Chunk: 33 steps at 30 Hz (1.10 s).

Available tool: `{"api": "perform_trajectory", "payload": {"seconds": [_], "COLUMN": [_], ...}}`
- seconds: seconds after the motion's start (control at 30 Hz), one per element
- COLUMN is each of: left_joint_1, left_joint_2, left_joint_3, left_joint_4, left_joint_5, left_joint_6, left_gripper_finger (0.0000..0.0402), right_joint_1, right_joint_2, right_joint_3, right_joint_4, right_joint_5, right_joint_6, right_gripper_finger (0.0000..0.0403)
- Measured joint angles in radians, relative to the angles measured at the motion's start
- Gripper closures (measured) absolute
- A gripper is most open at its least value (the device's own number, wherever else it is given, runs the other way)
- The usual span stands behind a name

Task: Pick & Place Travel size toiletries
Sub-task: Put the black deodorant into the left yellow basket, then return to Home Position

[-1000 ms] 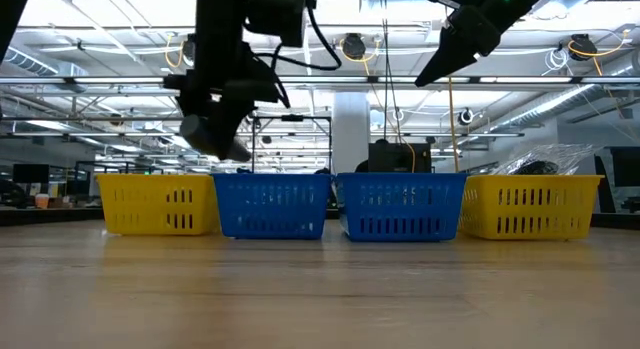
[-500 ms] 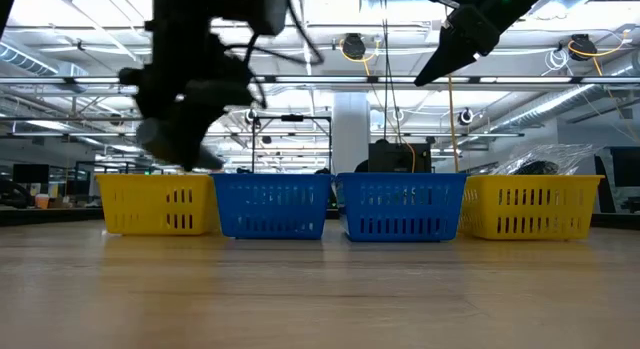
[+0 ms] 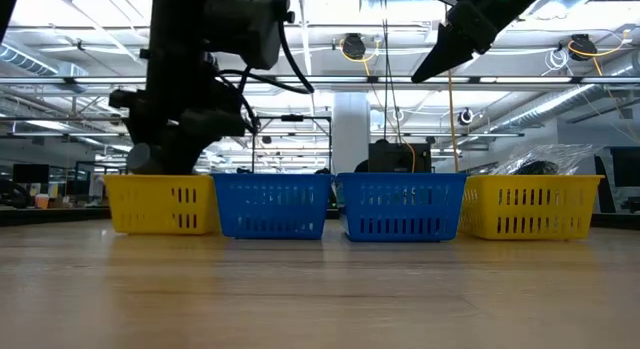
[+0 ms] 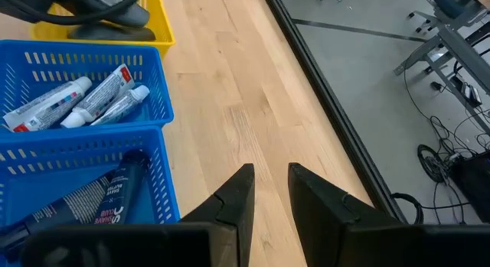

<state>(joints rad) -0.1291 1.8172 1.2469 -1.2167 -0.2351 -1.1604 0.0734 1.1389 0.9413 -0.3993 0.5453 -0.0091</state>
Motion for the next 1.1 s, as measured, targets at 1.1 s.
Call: {"api": "perform_trajectory", "payload": {"seconds": [1.1], "left_joint_1": [-0.026], "left_joint_2": [-0.100], "left_joint_3": [0.070], "left_joint_4": [0.013], "left_joint_5": [-0.239], "left_joint_6": [0.144], "left_gripper_finger": [0.0129], "right_joint_1": [0.000], "right_joint_2": [0.000], "right_joint_3": [0.000], "right_joint_4": [-0.001], "right_joint_5": [0.000], "right_joint_6": [0.001], "right_gripper_finger": [0.0330]}}
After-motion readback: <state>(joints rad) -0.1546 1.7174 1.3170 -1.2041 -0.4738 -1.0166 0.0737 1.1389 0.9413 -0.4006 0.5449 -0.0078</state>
